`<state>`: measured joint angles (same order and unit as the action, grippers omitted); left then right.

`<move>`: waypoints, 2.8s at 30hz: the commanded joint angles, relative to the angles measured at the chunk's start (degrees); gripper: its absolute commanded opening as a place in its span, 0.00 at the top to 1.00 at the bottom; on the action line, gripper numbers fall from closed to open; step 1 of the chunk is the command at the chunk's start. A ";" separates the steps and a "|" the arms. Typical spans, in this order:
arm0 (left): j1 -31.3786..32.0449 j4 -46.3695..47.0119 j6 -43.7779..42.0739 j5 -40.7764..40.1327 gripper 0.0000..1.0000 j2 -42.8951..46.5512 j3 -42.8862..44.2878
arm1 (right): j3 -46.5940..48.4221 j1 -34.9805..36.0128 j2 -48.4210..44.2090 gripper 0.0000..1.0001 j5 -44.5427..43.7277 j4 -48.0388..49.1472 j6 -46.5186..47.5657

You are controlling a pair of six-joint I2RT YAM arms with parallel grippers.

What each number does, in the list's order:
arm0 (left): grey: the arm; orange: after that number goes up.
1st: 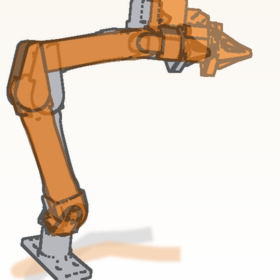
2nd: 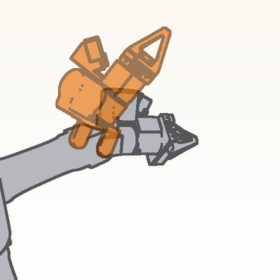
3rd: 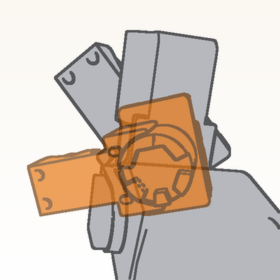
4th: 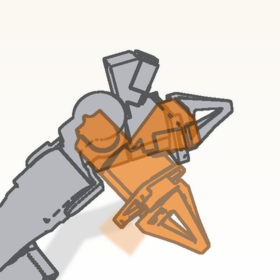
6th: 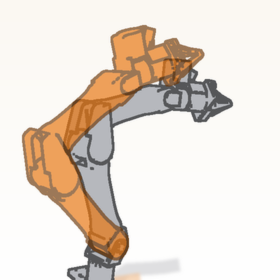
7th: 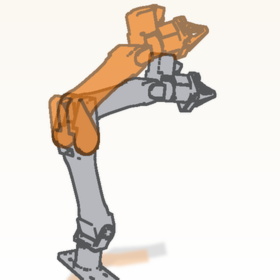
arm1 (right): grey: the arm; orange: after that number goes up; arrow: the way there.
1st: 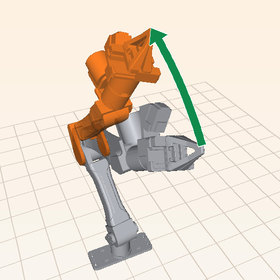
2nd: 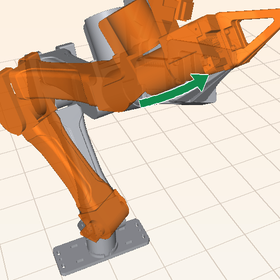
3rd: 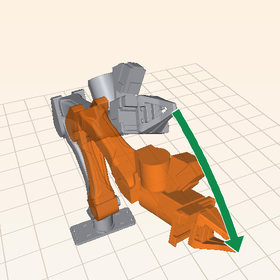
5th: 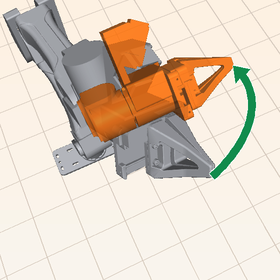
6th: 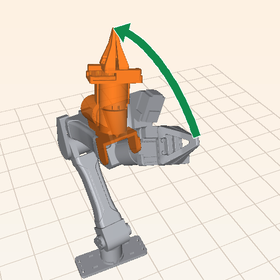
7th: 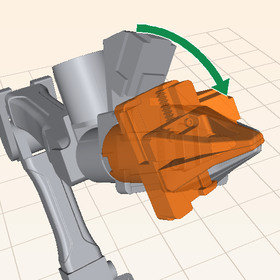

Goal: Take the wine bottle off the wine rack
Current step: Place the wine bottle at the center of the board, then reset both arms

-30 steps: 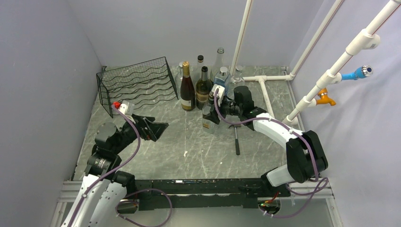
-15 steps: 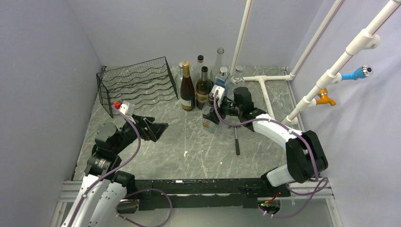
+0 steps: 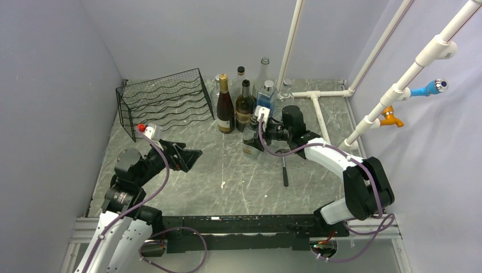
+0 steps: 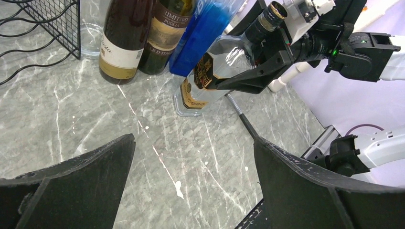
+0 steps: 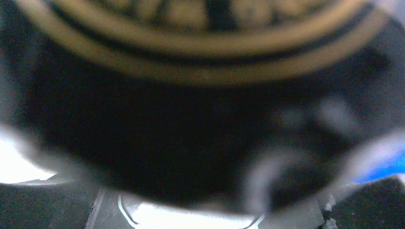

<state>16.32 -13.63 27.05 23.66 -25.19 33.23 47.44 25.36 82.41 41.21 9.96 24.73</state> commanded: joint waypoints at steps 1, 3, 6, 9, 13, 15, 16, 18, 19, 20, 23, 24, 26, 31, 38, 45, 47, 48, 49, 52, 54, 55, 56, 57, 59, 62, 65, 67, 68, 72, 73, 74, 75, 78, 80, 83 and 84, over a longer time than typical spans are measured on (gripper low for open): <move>0.07 0.54 -1.21 -0.09 0.01 0.99 0.08 | 0.41 -0.49 -1.30 0.27 4.12 4.34 3.20; 0.03 0.45 -1.21 -0.11 0.00 1.15 -0.01 | 0.61 -0.63 -1.15 0.21 3.53 4.37 2.68; 0.04 0.36 -1.21 -0.03 0.01 1.24 0.08 | 0.81 -1.03 -1.42 0.14 3.26 4.28 2.05; 0.04 -0.11 -1.51 -0.10 0.01 1.27 0.44 | 1.05 -1.96 -2.10 0.06 3.58 3.75 1.51; 0.07 -0.72 -2.02 -0.09 0.01 1.04 1.16 | 2.03 -3.86 -3.13 0.00 5.73 1.69 1.37; 0.04 -1.22 -2.44 -0.15 0.00 0.96 1.71 | 2.73 -4.93 -3.66 0.00 7.85 -0.70 2.00; 0.08 -1.66 -2.64 -0.30 0.01 0.75 1.98 | 3.08 -5.40 -3.92 0.00 9.03 -2.04 2.79; 0.03 -2.88 -3.59 -0.37 0.01 0.10 3.32 | 3.64 -6.26 -4.52 0.00 11.95 -4.96 5.01; 0.04 -3.42 -4.00 -0.29 0.00 -0.22 3.93 | 3.89 -6.55 -4.86 0.00 13.11 -6.95 6.49; 0.09 -4.02 -4.47 -0.33 0.01 -0.42 4.66 | 4.04 -6.82 -5.29 0.00 14.25 -8.76 8.22; 0.04 -5.70 -6.20 -0.69 0.00 -1.31 6.72 | 4.49 -7.17 -6.77 0.00 16.36 -15.40 14.30; 0.03 -6.18 -6.74 -0.90 0.01 -1.53 7.42 | 4.46 -7.25 -7.32 0.00 16.59 -17.22 16.01; 0.04 -7.43 -7.86 -1.25 0.01 -2.18 8.60 | 4.17 -7.26 -8.75 0.00 16.47 -20.10 18.51; 0.04 -11.38 -11.06 -4.57 0.01 -4.15 11.87 | 5.87 -7.51 -12.22 0.00 13.38 -30.63 22.60; 0.04 -16.72 -15.25 -13.03 0.01 -6.85 16.41 | 7.01 -8.34 -18.45 0.00 3.06 -39.90 20.85; 0.03 -15.50 -14.37 -11.88 0.01 -5.93 15.65 | 6.10 -12.18 -20.62 0.00 3.40 -39.74 17.13; 0.03 -16.02 -14.55 -11.48 0.01 -5.45 15.62 | 6.66 -13.32 -20.96 0.00 4.33 -41.06 17.46; 0.03 -16.36 -14.73 -11.56 0.00 -5.16 15.75 | 7.02 -13.85 -21.31 0.00 4.38 -41.87 17.68; 0.02 -16.61 -14.94 -11.81 0.01 -4.78 15.81 | 7.54 -14.33 -21.80 0.00 4.38 -43.01 17.86; 0.03 -16.69 -15.37 -12.76 0.01 -3.69 15.77 | 8.88 -15.51 -23.67 0.00 4.28 -45.84 17.39; 0.03 -16.62 -15.51 -13.40 0.01 -3.26 16.02 | 10.05 -16.67 -25.07 0.00 4.10 -46.71 14.86; 0.03 -16.62 -15.59 -13.59 0.01 -3.16 16.41 | 10.69 -17.39 -25.96 0.00 3.90 -47.03 13.23; 0.03 -16.61 -15.56 -13.79 0.01 -3.19 16.75 | 11.40 -18.39 -26.74 0.00 3.39 -47.22 11.47; 0.03 -16.65 -15.66 -14.04 0.00 -3.08 17.07 | 12.08 -19.09 -27.49 0.00 2.45 -47.03 9.17; 0.03 -16.82 -16.00 -15.08 0.01 -2.78 17.91 | 13.62 -20.21 -29.13 0.00 -0.69 -46.37 2.61; 0.03 -17.87 -16.68 -18.11 0.00 -2.14 19.09 | 15.63 -22.00 -31.17 0.00 -3.70 -46.34 -3.95; 0.03 -18.46 -17.19 -20.81 0.00 -1.52 20.19 | 16.96 -24.14 -33.49 0.00 -3.79 -47.48 -6.69; 0.03 -18.45 -17.14 -21.34 0.01 -1.24 20.66 | 17.32 -25.89 -35.05 0.00 -2.23 -48.59 -5.76; 0.03 -18.45 -17.00 -21.41 0.01 -1.12 20.87 | 17.25 -26.97 -35.55 0.00 -1.89 -48.59 -6.12; 0.03 -18.13 -16.45 -20.82 0.00 -0.71 21.09 | 16.28 -29.12 -36.75 0.00 -1.04 -47.71 -8.10; 0.03 -18.15 -16.42 -20.91 0.00 -0.59 21.08 | 15.95 -29.34 -37.03 0.00 -1.01 -47.36 -8.84; 0.03 -18.20 -16.42 -21.00 0.01 -0.44 21.02 | 15.73 -29.59 -37.28 0.00 -1.21 -46.94 -9.95; 0.03 -18.30 -16.41 -21.06 0.01 -0.35 21.00 | 15.56 -29.85 -37.60 0.00 -1.49 -46.55 -11.25; 0.03 -18.81 -16.48 -20.88 0.00 0.11 20.99 | 15.32 -30.70 -38.77 0.00 -3.18 -45.26 -15.65; 0.03 -19.19 -16.44 -20.68 0.00 0.39 20.90 | 15.16 -31.30 -39.54 0.00 -4.53 -44.59 -18.67; 0.01 -19.13 -15.97 -20.44 0.00 0.90 20.55 | 14.67 -32.14 -40.61 0.00 -6.85 -43.80 -20.85; 0.03 -18.89 -15.73 -20.09 0.00 1.05 20.29 | 14.43 -32.40 -41.04 0.00 -7.14 -43.79 -21.16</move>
<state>16.32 -32.93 11.22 3.33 -25.12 52.56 62.28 -6.04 43.09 37.32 -36.75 9.28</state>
